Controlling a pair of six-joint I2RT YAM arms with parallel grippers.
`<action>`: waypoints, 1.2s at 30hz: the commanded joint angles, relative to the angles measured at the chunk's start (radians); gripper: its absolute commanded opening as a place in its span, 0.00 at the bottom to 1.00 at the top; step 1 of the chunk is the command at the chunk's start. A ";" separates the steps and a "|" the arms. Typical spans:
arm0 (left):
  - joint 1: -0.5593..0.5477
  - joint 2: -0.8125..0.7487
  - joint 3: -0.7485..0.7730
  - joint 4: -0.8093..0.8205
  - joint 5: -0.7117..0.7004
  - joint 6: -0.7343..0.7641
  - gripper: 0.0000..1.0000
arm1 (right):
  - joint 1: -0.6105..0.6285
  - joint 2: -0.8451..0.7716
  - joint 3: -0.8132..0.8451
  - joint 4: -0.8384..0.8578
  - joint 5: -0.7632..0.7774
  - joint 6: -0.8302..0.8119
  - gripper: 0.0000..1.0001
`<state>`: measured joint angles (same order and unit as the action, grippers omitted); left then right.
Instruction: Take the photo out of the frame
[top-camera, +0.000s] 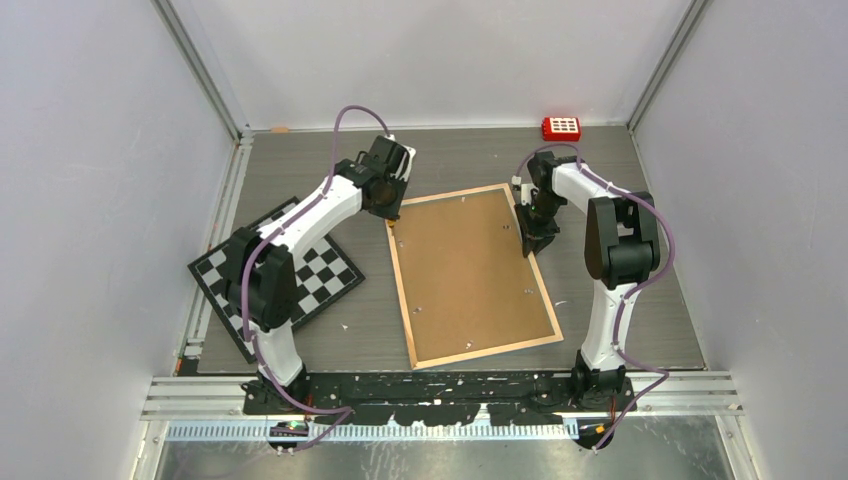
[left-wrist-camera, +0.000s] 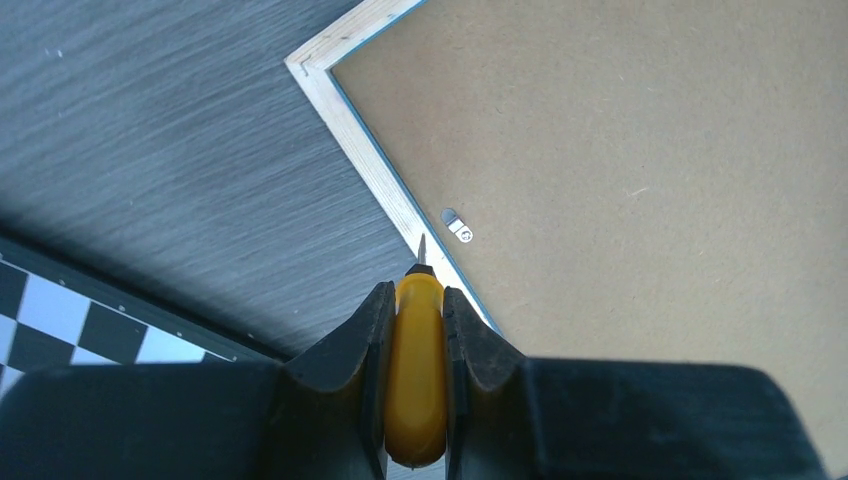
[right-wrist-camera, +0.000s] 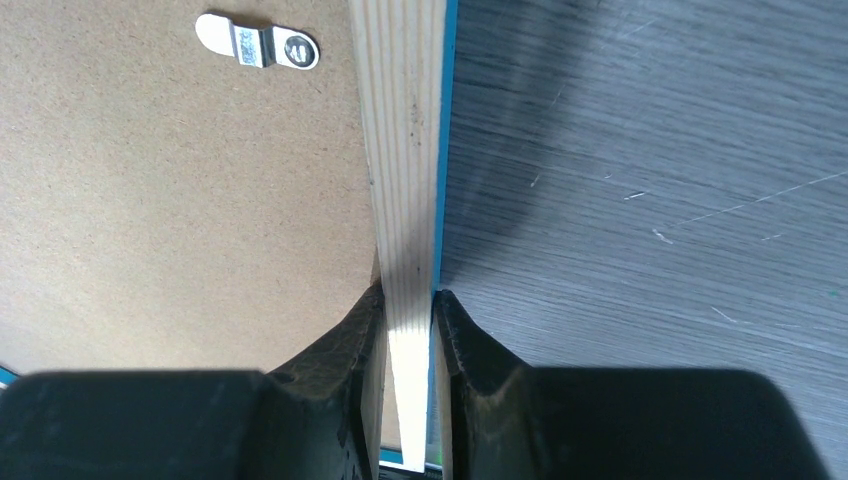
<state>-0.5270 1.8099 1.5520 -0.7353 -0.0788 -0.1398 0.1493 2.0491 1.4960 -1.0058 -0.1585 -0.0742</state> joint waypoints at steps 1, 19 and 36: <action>0.005 -0.030 -0.008 0.020 -0.043 -0.130 0.00 | 0.015 0.014 -0.021 -0.010 -0.046 0.049 0.01; 0.013 0.042 -0.012 0.027 -0.051 -0.232 0.00 | 0.014 0.012 -0.033 -0.002 -0.046 0.050 0.01; 0.011 0.056 -0.037 0.046 0.020 -0.268 0.00 | 0.015 0.008 -0.043 0.003 -0.042 0.051 0.01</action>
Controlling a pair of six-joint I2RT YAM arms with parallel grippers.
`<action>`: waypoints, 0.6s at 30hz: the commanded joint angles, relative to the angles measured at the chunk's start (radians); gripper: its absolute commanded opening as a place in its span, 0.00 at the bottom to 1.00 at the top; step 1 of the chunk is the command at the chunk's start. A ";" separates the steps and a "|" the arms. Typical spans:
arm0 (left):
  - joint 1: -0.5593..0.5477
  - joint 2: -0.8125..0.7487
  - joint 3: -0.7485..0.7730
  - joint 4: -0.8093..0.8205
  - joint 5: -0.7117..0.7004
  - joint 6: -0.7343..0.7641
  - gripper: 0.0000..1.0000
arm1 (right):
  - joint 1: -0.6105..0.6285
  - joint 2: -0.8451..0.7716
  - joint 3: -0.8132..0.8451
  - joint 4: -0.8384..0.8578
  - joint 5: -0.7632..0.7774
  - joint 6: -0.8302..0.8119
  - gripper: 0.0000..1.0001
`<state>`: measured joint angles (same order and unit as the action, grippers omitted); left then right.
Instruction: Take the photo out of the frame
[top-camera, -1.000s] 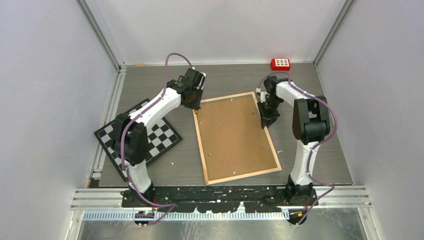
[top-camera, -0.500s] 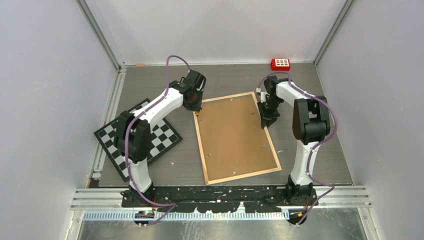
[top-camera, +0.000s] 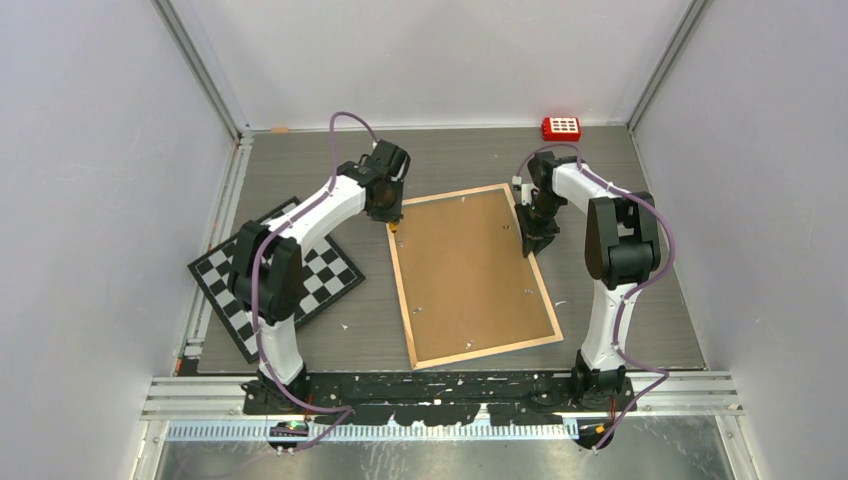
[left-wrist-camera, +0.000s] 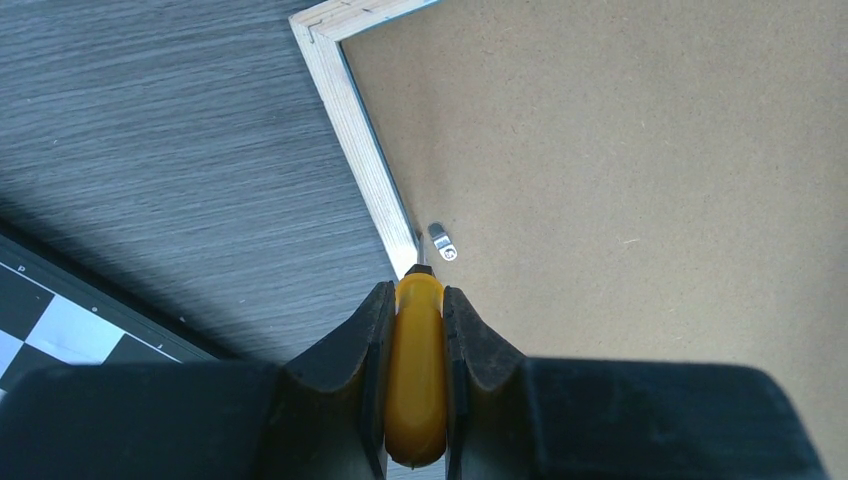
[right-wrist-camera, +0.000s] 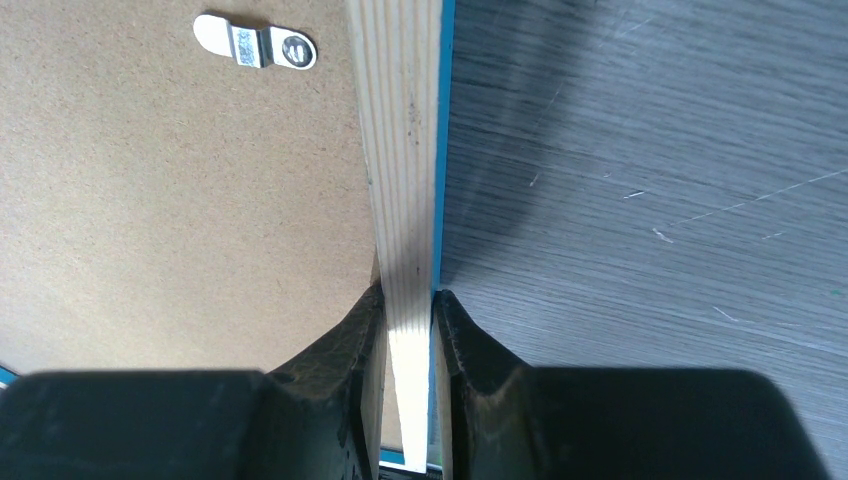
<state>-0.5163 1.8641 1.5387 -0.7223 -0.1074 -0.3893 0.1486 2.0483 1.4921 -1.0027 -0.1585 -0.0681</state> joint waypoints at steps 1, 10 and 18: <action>-0.002 -0.001 -0.027 0.035 0.051 -0.016 0.00 | 0.015 0.008 -0.041 0.001 -0.044 0.046 0.01; -0.032 -0.013 -0.047 0.050 0.046 0.001 0.00 | 0.015 0.006 -0.039 0.002 -0.040 0.050 0.01; -0.048 -0.031 -0.085 0.108 0.116 0.034 0.00 | 0.015 0.004 -0.039 0.001 -0.035 0.048 0.01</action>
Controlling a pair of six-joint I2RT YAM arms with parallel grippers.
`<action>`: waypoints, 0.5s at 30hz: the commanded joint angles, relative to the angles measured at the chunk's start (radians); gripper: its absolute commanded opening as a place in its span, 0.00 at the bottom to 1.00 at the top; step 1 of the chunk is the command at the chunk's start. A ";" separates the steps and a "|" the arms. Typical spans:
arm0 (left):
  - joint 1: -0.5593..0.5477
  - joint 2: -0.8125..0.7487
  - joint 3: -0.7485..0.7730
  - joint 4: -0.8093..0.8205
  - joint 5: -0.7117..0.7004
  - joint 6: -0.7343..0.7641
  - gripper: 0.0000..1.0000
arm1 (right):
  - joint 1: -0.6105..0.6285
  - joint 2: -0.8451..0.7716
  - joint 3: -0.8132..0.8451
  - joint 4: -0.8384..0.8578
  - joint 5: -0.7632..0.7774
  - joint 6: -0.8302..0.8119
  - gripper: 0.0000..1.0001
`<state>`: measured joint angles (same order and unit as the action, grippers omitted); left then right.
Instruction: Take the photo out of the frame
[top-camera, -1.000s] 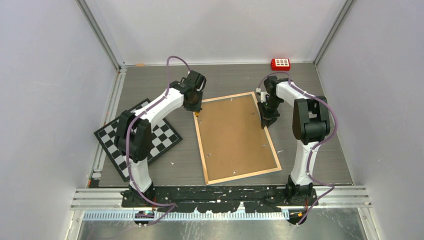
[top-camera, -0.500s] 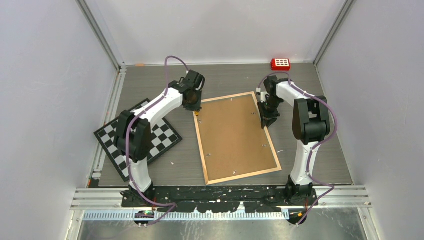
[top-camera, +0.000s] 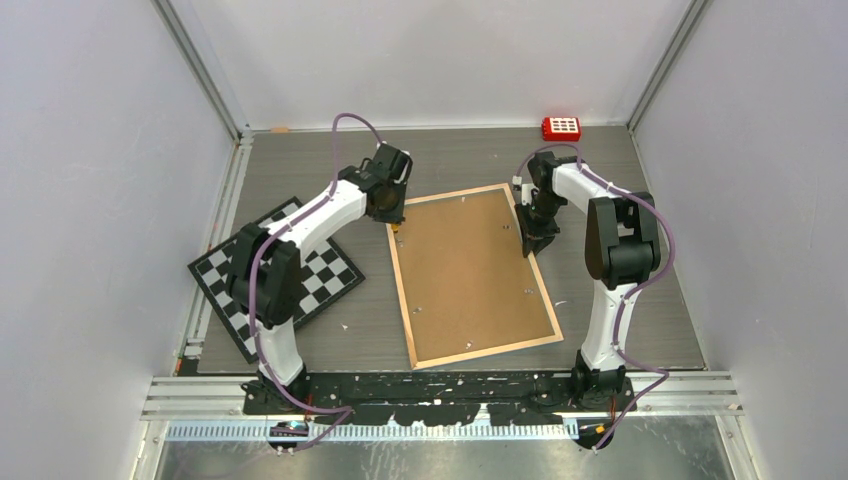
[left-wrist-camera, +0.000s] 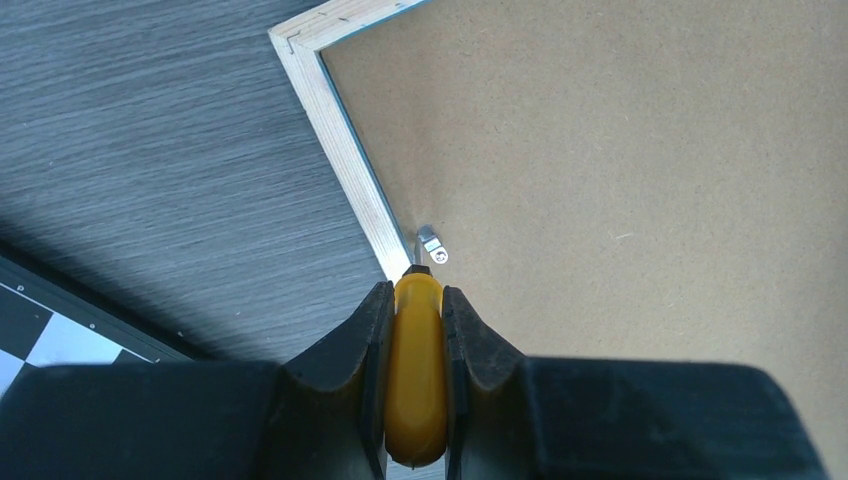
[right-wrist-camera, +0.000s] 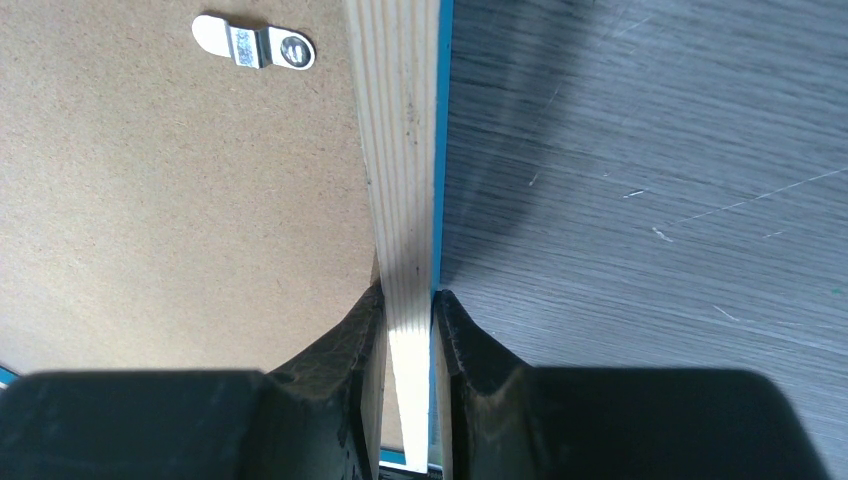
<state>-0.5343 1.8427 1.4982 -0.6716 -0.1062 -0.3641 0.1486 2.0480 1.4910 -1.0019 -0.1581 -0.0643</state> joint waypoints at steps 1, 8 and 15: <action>-0.034 -0.011 -0.047 0.062 0.137 0.016 0.00 | 0.015 0.006 -0.038 0.000 -0.035 0.044 0.00; -0.051 -0.020 -0.067 0.097 0.242 0.057 0.00 | 0.015 0.011 -0.034 -0.003 -0.035 0.044 0.01; -0.054 -0.026 -0.063 0.100 0.321 0.105 0.00 | 0.015 0.015 -0.028 -0.005 -0.039 0.038 0.01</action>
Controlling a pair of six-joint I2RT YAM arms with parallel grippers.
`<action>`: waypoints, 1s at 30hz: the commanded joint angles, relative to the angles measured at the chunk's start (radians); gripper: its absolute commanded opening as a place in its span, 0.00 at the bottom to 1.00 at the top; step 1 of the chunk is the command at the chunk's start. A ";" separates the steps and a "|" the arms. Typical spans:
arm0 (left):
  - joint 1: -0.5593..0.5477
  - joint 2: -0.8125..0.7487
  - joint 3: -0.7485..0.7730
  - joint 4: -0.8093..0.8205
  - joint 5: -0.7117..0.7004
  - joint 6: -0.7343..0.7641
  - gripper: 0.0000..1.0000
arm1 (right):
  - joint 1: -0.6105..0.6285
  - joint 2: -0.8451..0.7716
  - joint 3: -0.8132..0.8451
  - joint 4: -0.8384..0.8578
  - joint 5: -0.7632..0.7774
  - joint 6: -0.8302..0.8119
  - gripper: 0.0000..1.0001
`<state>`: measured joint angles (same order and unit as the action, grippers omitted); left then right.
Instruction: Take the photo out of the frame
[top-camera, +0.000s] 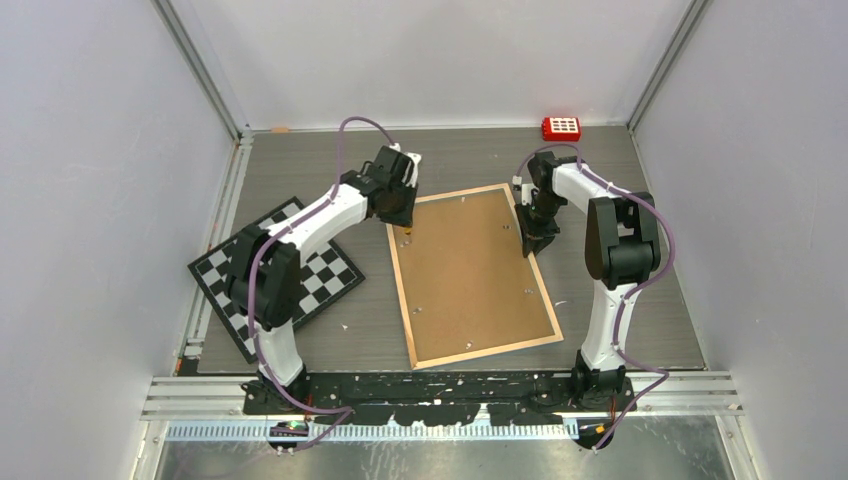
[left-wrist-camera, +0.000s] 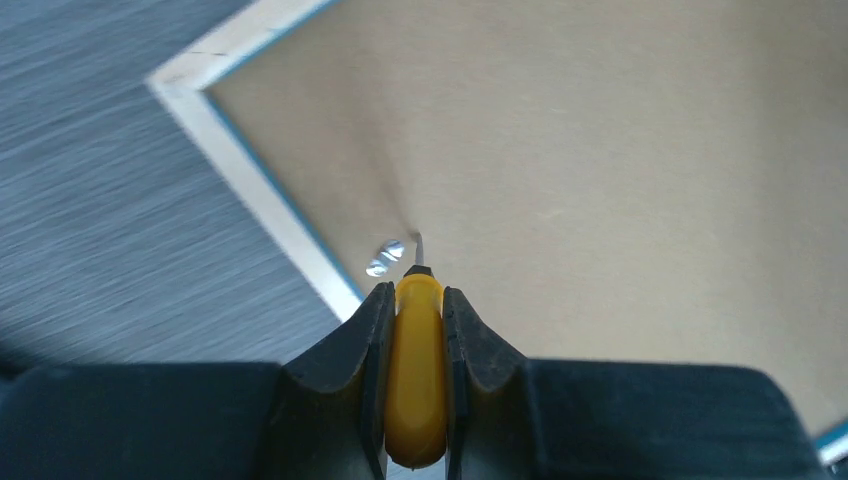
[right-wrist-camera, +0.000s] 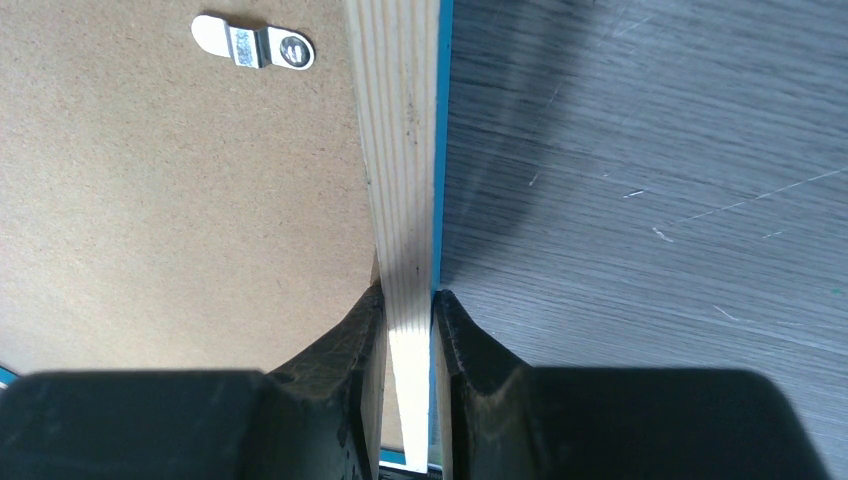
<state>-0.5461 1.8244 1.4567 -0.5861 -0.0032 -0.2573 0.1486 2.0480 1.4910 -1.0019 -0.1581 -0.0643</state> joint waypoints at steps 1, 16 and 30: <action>-0.043 -0.011 -0.021 0.014 0.238 0.016 0.00 | 0.014 0.014 -0.029 -0.004 -0.041 0.038 0.01; 0.048 -0.054 0.104 -0.055 0.295 0.105 0.00 | -0.002 0.039 0.063 0.006 0.081 -0.093 0.00; 0.107 -0.108 0.090 -0.064 0.208 0.133 0.00 | -0.068 0.194 0.399 -0.084 0.058 -0.455 0.01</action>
<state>-0.4492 1.7622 1.5223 -0.6407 0.2352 -0.1452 0.0792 2.2135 1.7901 -1.0817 -0.1146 -0.3672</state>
